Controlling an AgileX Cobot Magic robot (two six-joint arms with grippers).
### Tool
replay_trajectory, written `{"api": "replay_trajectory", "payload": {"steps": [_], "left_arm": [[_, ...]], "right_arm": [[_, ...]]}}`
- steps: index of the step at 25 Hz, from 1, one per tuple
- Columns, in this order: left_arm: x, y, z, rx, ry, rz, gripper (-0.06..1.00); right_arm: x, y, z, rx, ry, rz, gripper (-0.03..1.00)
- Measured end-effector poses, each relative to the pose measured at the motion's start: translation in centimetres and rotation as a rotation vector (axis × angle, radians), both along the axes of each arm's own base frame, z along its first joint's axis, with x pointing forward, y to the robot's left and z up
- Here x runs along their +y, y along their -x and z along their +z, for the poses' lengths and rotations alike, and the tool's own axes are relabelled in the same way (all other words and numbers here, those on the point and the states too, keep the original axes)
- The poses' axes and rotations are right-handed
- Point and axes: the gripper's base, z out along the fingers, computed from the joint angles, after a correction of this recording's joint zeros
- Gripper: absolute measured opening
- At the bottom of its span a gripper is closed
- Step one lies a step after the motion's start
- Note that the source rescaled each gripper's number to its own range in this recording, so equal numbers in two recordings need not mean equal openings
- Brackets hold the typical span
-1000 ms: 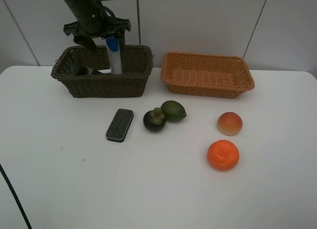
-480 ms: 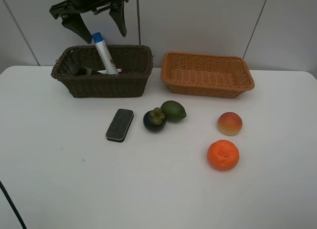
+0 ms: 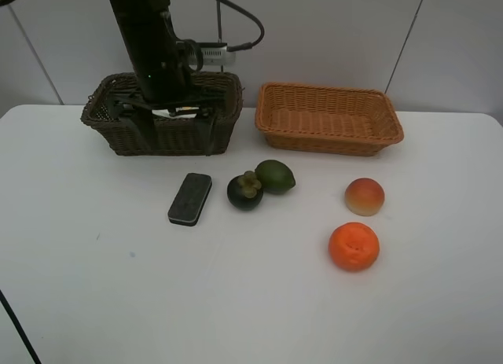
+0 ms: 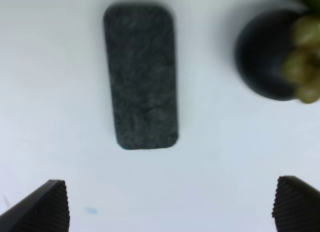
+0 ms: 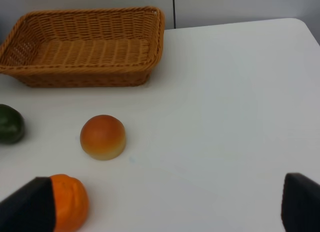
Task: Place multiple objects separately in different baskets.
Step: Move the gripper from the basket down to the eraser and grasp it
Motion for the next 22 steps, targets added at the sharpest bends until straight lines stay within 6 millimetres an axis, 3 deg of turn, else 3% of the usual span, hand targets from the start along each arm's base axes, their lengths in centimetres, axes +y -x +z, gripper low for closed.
{"api": "replay_trajectory", "payload": {"steps": [12, 22], "left_arm": [[1.8, 2.9, -8.2, -0.058, -0.005, -0.017, 1.00], [1.7, 2.3, -10.6, -0.198, 0.045, -0.040, 1.00]], "right_arm": [[0.0, 0.0, 0.0, 0.000, 0.000, 0.000, 1.00], [0.0, 0.0, 0.0, 0.000, 0.000, 0.000, 1.00]]}}
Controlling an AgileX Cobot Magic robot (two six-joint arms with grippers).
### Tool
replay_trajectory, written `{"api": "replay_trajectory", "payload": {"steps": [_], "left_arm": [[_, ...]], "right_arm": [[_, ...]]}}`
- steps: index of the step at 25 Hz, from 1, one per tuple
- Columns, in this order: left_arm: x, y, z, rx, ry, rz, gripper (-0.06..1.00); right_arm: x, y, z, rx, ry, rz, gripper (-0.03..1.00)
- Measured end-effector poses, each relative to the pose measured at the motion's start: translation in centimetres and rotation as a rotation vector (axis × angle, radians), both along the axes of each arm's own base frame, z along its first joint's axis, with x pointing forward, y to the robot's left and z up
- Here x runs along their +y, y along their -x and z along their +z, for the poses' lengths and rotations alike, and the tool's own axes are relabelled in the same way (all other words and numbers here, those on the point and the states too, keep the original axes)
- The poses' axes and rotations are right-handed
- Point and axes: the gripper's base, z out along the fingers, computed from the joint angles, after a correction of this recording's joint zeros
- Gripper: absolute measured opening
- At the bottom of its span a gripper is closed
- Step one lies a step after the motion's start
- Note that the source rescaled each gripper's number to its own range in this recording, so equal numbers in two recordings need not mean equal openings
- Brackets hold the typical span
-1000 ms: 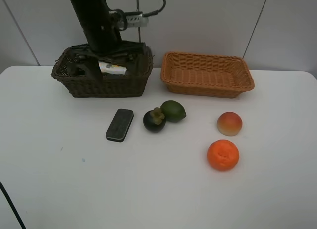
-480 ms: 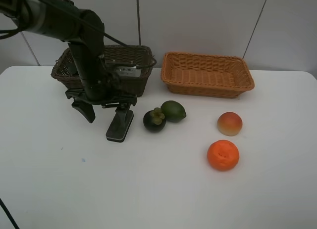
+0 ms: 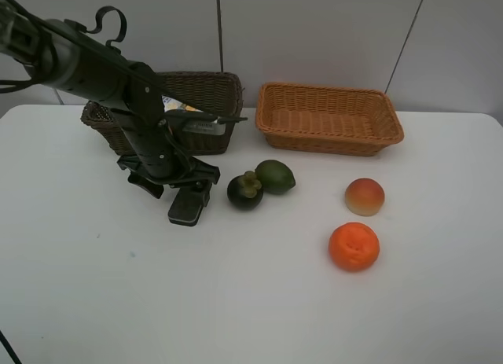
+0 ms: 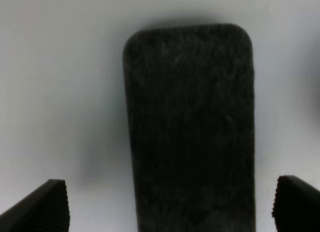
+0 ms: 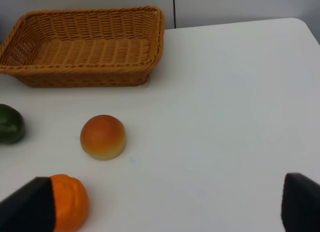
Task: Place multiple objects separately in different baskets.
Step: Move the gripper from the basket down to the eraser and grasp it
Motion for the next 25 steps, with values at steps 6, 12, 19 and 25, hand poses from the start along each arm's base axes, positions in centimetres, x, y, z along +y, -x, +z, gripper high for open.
{"api": "replay_trajectory", "payload": {"steps": [6, 12, 19, 25], "left_arm": [[0.0, -0.1, -1.2, 0.004, -0.006, -0.004, 1.00], [-0.1, -0.3, -1.5, -0.010, -0.002, -0.004, 1.00], [0.0, -0.3, -1.6, -0.009, -0.010, -0.002, 0.76], [0.0, -0.3, -1.6, 0.000, -0.014, -0.004, 0.53]], "right_arm": [[0.0, 0.0, 0.0, 0.000, 0.000, 0.000, 1.00], [0.0, 0.0, 0.0, 0.000, 0.000, 0.000, 1.00], [0.0, 0.0, 0.0, 0.000, 0.000, 0.000, 1.00], [0.0, 0.0, 0.0, 0.000, 0.000, 0.000, 1.00]]}}
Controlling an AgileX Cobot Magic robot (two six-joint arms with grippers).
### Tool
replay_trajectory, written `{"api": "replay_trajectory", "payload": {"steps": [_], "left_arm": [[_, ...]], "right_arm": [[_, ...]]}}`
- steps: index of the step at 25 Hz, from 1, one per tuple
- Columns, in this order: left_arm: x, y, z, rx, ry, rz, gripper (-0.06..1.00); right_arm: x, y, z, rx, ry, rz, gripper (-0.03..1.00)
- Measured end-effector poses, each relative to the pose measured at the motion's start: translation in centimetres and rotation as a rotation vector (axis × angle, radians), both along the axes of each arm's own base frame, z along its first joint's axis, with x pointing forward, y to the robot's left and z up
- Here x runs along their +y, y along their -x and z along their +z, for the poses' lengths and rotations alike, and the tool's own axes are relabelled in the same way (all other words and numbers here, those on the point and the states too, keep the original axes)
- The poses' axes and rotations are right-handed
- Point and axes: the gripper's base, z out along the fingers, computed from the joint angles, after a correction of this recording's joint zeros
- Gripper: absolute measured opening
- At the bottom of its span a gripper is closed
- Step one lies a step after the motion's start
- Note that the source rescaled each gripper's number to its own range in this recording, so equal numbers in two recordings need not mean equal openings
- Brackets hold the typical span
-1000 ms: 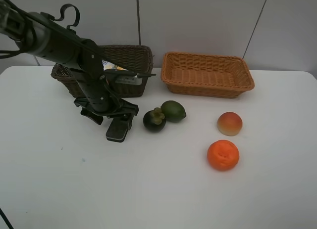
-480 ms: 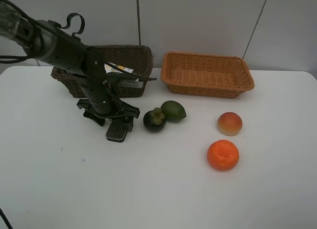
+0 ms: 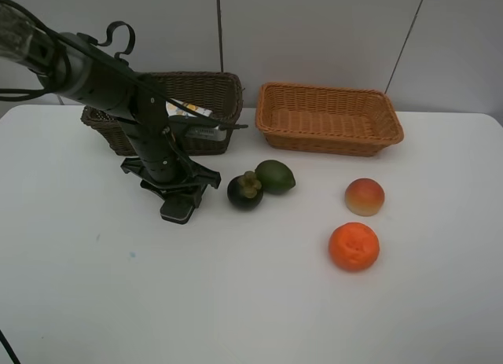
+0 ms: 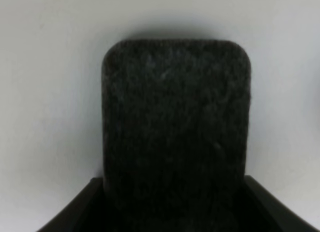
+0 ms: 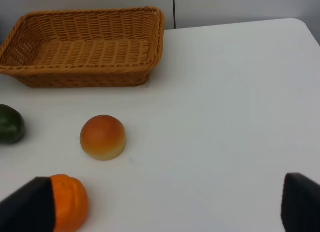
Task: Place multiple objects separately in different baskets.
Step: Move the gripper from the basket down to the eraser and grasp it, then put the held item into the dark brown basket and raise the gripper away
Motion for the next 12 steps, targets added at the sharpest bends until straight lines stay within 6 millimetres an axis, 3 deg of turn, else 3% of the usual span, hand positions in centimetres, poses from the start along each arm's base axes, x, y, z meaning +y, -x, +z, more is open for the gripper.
{"api": "replay_trajectory", "payload": {"steps": [4, 6, 8, 12], "left_arm": [[0.0, 0.1, 0.4, 0.001, 0.006, 0.004, 0.53], [0.0, 0.4, 1.6, 0.003, 0.020, 0.008, 0.53], [-0.1, 0.3, 4.3, -0.060, 0.066, 0.008, 0.53], [-0.4, -0.4, 12.0, -0.313, 0.195, 0.003, 0.53]], "right_arm": [[0.0, 0.0, 0.0, 0.000, 0.000, 0.000, 1.00], [0.0, 0.0, 0.0, 0.000, 0.000, 0.000, 1.00], [0.0, 0.0, 0.0, 0.000, 0.000, 0.000, 1.00], [0.0, 0.0, 0.0, 0.000, 0.000, 0.000, 1.00]]}}
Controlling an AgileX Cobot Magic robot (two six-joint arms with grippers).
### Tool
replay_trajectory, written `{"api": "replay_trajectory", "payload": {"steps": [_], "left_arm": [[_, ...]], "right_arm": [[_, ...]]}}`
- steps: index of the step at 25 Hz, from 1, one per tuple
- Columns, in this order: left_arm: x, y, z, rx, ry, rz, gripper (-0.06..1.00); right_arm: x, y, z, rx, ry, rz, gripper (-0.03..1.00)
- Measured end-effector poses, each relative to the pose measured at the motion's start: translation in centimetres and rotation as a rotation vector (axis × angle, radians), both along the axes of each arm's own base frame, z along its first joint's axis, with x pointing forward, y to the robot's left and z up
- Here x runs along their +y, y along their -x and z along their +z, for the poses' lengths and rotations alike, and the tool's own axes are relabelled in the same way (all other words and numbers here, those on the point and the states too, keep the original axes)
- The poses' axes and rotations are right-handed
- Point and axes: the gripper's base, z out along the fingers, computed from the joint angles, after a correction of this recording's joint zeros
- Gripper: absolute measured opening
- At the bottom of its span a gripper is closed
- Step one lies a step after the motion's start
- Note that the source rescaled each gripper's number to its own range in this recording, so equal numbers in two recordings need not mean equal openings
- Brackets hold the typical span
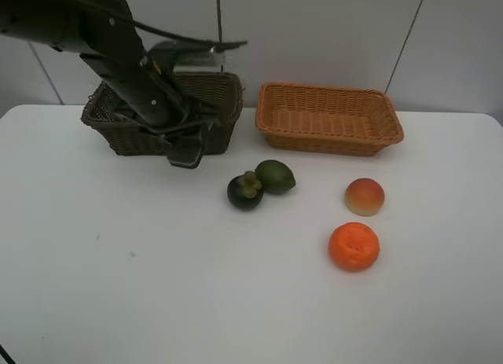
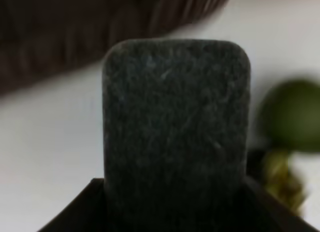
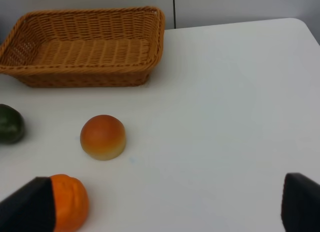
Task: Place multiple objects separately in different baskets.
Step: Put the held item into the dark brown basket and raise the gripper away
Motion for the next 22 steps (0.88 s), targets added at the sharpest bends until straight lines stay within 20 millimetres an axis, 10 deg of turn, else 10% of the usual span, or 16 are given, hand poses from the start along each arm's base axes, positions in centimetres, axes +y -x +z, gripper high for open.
{"api": "replay_trajectory", "payload": {"steps": [6, 18, 22], "left_arm": [[2.1, -4.1, 5.3, -0.280, 0.115, 0.105, 0.53], [7.6, -9.1, 0.0, -0.265, 0.059, 0.262, 0.55], [7.6, -9.1, -0.1, -0.262, 0.052, 0.254, 0.91]], "right_arm": [[0.0, 0.0, 0.0, 0.000, 0.000, 0.000, 1.00], [0.0, 0.0, 0.0, 0.000, 0.000, 0.000, 1.00], [0.0, 0.0, 0.0, 0.000, 0.000, 0.000, 1.00]]}}
